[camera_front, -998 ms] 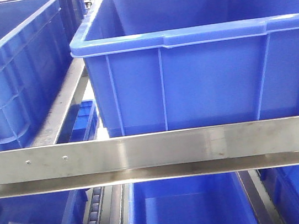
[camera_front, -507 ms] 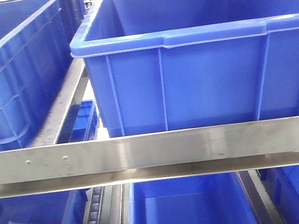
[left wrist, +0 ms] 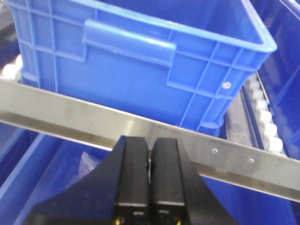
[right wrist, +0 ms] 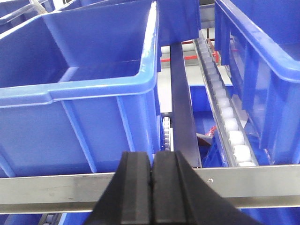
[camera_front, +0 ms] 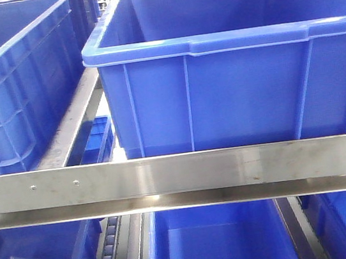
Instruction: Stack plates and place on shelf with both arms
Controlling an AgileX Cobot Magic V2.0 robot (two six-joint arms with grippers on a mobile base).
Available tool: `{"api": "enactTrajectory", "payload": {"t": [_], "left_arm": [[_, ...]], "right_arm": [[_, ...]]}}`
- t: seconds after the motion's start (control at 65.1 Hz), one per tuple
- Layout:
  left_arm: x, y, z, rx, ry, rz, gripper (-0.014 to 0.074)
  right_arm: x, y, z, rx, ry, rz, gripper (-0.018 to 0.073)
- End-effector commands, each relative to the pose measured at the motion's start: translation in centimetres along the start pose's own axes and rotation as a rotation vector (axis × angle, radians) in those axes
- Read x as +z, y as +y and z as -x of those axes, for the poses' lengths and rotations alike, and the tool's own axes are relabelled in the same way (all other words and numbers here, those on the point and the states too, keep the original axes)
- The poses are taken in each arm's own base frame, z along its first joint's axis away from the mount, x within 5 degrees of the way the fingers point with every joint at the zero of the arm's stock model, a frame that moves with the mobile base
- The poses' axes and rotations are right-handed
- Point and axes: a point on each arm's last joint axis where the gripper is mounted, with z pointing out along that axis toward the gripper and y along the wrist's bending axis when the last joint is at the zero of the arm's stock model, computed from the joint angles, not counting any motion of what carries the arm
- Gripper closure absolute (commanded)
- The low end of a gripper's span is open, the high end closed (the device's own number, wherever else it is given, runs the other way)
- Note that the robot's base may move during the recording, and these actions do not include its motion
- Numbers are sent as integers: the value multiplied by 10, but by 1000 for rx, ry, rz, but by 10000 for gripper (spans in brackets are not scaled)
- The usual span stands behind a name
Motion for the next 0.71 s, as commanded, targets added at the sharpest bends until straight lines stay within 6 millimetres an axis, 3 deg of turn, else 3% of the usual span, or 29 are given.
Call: {"api": "enactTrajectory", "payload": {"t": [0.0,0.445,0.691], "left_arm": [[-2,-3,7,-19,-100,-39,514],[-2,-3,8,-25,-104,-42,514],[-3,-6,13,157,-165,-54,514]], "right_arm": [[-2,1,9,-8,-105,15,511],[-2,1,9,-8,-105,15,511],[-2,1,9,-8,-105,15,511]]}}
